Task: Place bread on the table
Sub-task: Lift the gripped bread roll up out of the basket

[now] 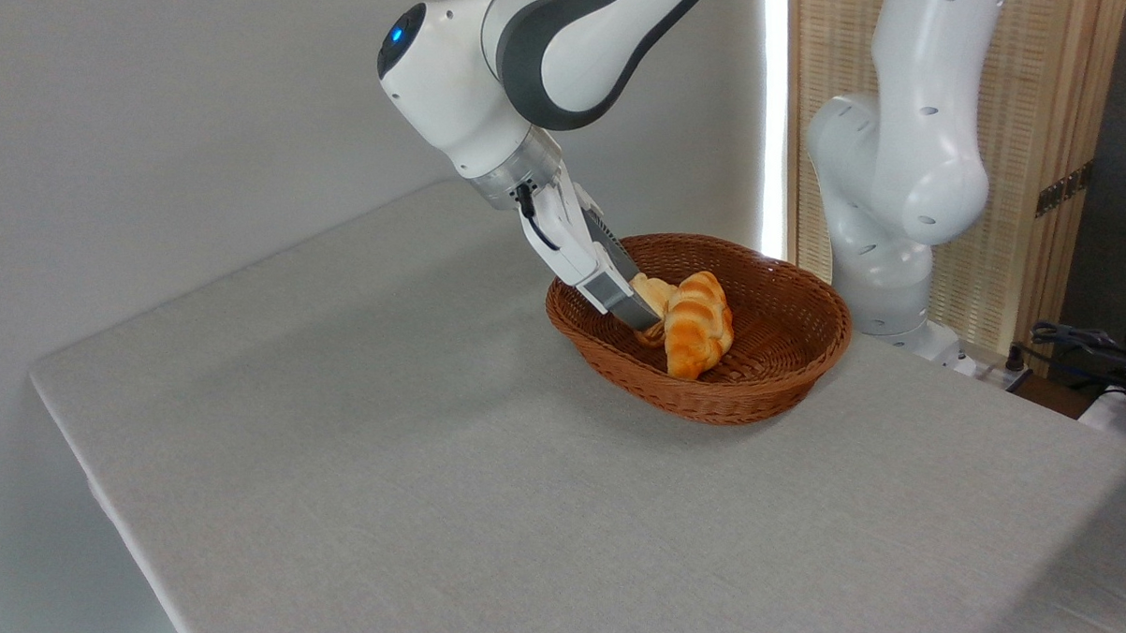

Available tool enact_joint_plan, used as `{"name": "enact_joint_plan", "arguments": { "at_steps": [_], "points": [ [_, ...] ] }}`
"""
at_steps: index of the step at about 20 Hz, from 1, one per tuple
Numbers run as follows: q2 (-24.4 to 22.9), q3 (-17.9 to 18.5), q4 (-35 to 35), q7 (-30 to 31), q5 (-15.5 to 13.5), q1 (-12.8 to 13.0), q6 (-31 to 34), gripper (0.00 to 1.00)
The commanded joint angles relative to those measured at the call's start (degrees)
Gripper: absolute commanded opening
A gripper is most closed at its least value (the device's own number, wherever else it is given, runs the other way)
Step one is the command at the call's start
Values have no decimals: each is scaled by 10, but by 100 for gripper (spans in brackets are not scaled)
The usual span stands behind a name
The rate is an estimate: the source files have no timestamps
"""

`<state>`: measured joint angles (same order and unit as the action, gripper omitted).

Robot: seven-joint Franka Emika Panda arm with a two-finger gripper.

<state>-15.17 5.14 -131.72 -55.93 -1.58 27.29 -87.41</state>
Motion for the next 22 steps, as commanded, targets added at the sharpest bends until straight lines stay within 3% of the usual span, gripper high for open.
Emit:
{"name": "enact_joint_plan", "arguments": {
  "at_steps": [1,11,18,22],
  "points": [
    [3,5,6,-13,10,0,2,65],
    [-1,2,43,-5,3,1,13,67],
    [1,2,118,13,-1,0,38,71],
    [29,8,174,27,1,-2,25,70]
  ]
}}
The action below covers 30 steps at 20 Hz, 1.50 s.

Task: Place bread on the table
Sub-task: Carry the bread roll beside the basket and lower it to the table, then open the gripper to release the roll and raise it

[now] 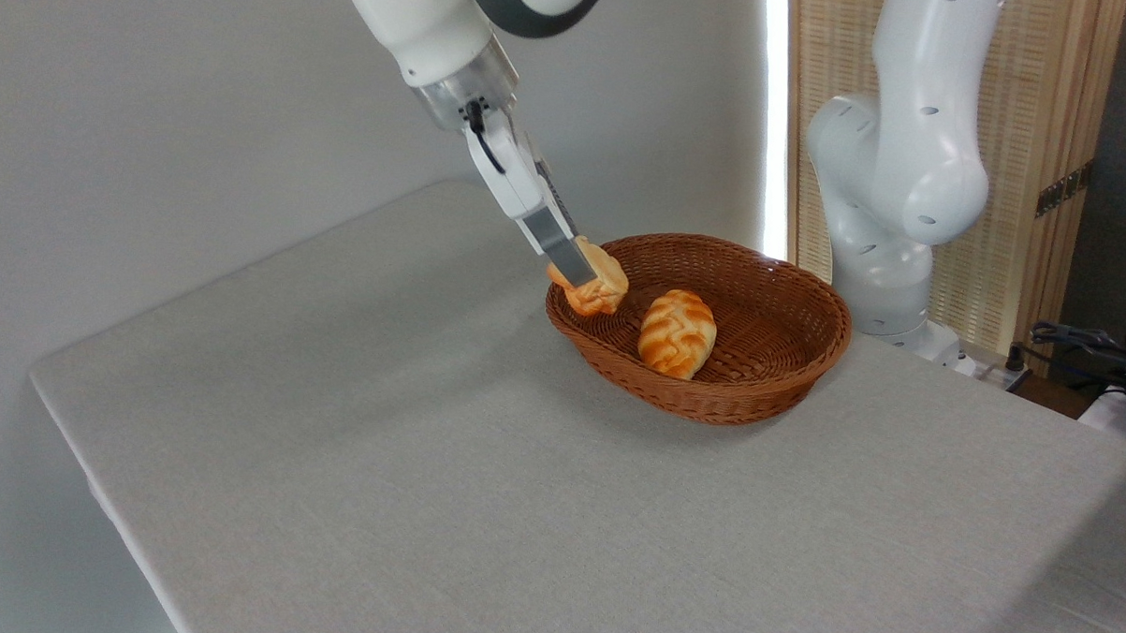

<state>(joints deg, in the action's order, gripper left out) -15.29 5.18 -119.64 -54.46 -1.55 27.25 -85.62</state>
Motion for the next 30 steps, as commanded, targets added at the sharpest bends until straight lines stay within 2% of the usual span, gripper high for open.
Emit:
{"name": "enact_joint_plan", "arguments": {
  "at_steps": [1,5,11,14,16,20,30],
  "points": [
    [39,10,67,18,2,-4,-4,70],
    [77,11,95,90,4,-18,-79,71],
    [127,20,98,192,7,-21,-207,74],
    [154,20,98,260,5,-22,-260,82],
    [166,20,98,303,3,-21,-284,99],
    [191,15,97,306,7,-15,-286,100],
    [192,14,95,301,7,-14,-279,100]
  ]
}}
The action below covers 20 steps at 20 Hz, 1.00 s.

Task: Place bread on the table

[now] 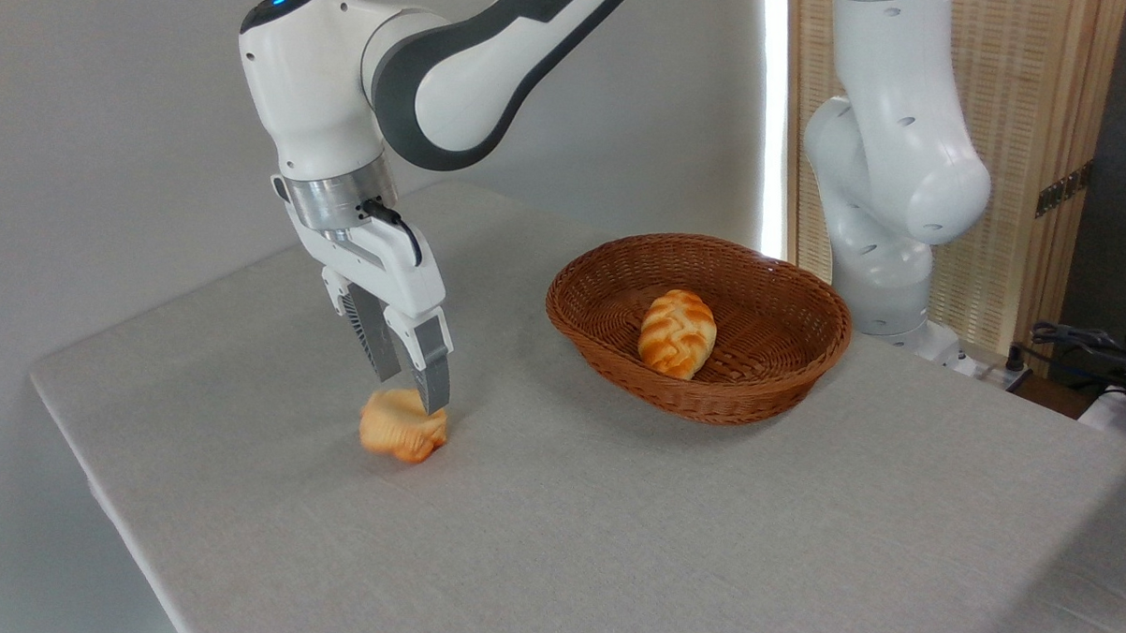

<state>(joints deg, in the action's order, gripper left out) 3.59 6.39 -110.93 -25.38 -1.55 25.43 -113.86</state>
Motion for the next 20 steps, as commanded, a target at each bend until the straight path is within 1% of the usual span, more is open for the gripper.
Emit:
{"name": "enact_joint_plan", "arguments": {
  "at_steps": [1,5,7,11,16,17,18,19,20],
  "points": [
    [3,2,8,10,7,4,3,100],
    [1,1,9,11,7,4,3,100],
    [-10,1,11,11,7,5,3,100],
    [-49,4,13,12,8,3,7,100],
    [-61,11,25,8,10,-4,9,100],
    [-62,22,26,2,16,-4,15,100],
    [-64,27,27,-12,29,-3,37,100],
    [-66,28,33,-40,36,-3,63,100],
    [-67,30,41,-74,36,-4,82,100]
  ]
}}
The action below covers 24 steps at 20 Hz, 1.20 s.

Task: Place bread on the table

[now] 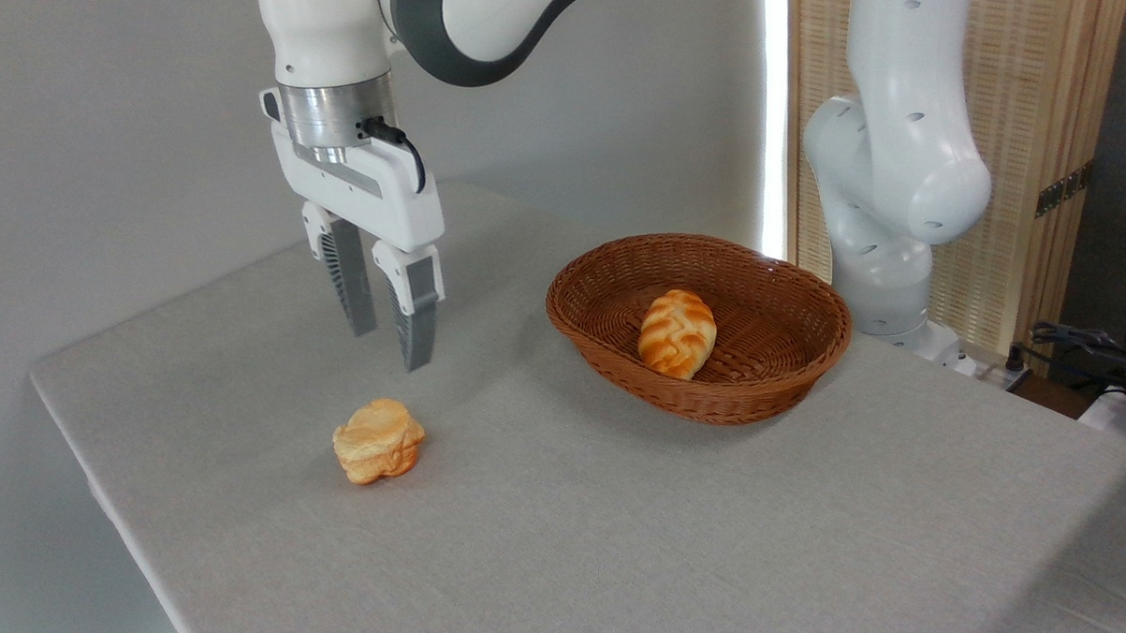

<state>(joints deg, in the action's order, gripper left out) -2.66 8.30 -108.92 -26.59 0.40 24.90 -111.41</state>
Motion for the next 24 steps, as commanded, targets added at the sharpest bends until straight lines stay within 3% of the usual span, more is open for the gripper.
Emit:
{"name": "enact_joint_plan", "arguments": {
  "at_steps": [1,8,11,16,19,24],
  "points": [
    [-4,16,27,-82,16,1,63,100],
    [-1,43,39,-84,6,1,55,100],
    [-2,50,40,-85,-16,1,56,100],
    [-3,73,56,-87,-18,1,58,100],
    [-2,70,56,-87,-18,-2,58,100],
    [-2,-7,56,-87,-21,-91,58,100]
  ]
}}
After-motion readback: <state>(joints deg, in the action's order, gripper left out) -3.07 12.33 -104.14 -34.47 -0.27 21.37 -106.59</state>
